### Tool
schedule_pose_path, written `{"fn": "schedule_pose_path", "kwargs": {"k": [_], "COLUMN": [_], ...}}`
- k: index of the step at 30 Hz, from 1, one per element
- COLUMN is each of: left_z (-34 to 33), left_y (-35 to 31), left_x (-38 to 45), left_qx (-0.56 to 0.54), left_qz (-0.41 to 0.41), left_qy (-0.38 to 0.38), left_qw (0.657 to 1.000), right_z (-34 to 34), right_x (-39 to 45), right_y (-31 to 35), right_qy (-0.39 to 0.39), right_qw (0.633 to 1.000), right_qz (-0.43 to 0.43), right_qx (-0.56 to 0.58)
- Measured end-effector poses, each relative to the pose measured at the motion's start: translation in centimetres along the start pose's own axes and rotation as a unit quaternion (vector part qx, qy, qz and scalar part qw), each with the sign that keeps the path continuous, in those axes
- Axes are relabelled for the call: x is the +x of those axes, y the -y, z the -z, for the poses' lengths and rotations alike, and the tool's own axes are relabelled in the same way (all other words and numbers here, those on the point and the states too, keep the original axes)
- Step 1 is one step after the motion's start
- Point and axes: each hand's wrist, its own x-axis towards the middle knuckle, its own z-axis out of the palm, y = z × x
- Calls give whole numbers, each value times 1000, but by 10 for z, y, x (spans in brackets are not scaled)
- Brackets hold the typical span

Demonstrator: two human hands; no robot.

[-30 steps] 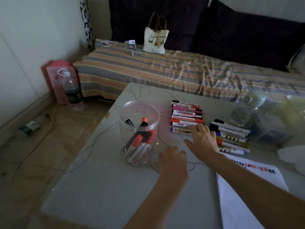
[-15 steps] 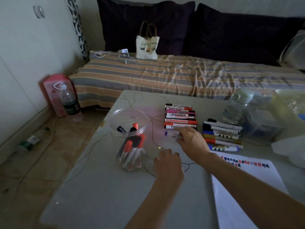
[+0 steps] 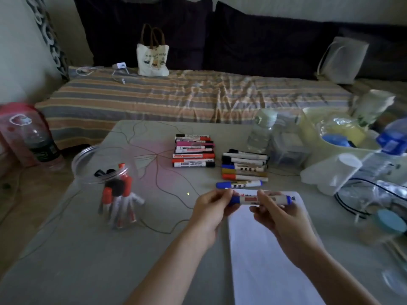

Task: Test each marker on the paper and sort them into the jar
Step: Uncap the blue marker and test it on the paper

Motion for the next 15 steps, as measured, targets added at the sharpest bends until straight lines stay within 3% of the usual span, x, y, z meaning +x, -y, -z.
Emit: {"fn": "schedule_pose_path", "kwargs": {"k": [3, 8, 11, 15], "left_z": [-11, -24, -27, -32], "left_y": [6, 7, 8, 14], "left_x": [-4, -1, 0, -2], "left_qx": [-36, -76, -21, 33], "left_qz": [40, 25, 6, -8], "left_qy": [-44, 2, 24, 34], "left_qw": [998, 997, 999, 999], "right_z": [14, 31, 32, 33], "right_x": [0, 2, 3, 9], "right_y": [-1, 1, 4, -4], "right_qy": [-10, 44, 101, 125], "right_qw": [998, 989, 977, 946], "right_qz": [-28, -75, -98, 6], "right_qx": [-53, -117, -163, -299]}}
